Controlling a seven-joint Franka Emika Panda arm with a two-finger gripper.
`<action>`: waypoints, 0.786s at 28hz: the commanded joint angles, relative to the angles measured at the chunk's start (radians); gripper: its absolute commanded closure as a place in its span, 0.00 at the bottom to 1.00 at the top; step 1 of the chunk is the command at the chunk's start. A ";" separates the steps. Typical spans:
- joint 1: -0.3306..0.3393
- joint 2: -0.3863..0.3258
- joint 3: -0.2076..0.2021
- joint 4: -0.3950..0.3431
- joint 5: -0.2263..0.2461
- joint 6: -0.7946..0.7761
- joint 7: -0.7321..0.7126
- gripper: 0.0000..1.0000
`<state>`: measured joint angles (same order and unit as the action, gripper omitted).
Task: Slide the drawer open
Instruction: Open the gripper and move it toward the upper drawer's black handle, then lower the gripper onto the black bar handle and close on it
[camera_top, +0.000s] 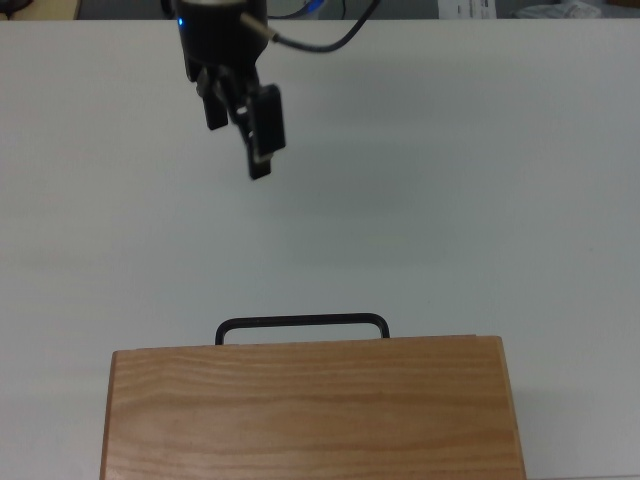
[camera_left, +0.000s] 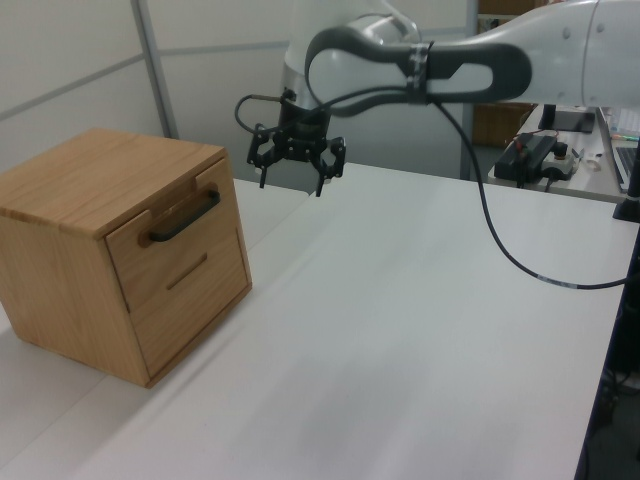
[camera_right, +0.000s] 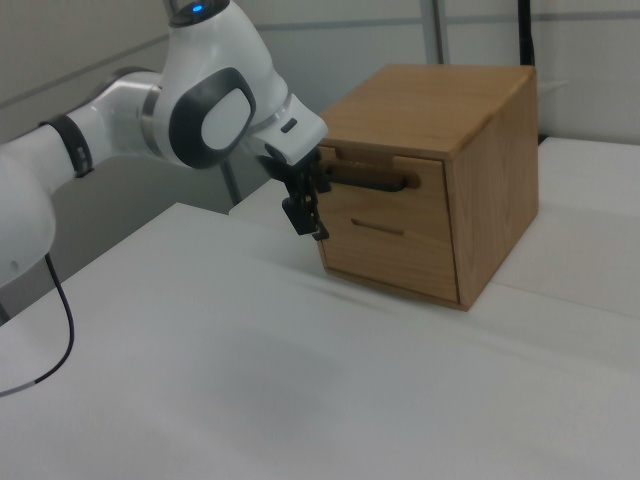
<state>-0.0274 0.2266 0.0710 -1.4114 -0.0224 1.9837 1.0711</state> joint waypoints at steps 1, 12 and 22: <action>0.006 0.029 0.000 -0.011 -0.033 0.063 0.199 0.00; 0.063 0.131 0.003 0.023 -0.054 0.266 0.263 0.00; 0.076 0.236 0.007 0.120 -0.114 0.417 0.329 0.00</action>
<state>0.0443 0.3928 0.0784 -1.3802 -0.1130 2.3725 1.3662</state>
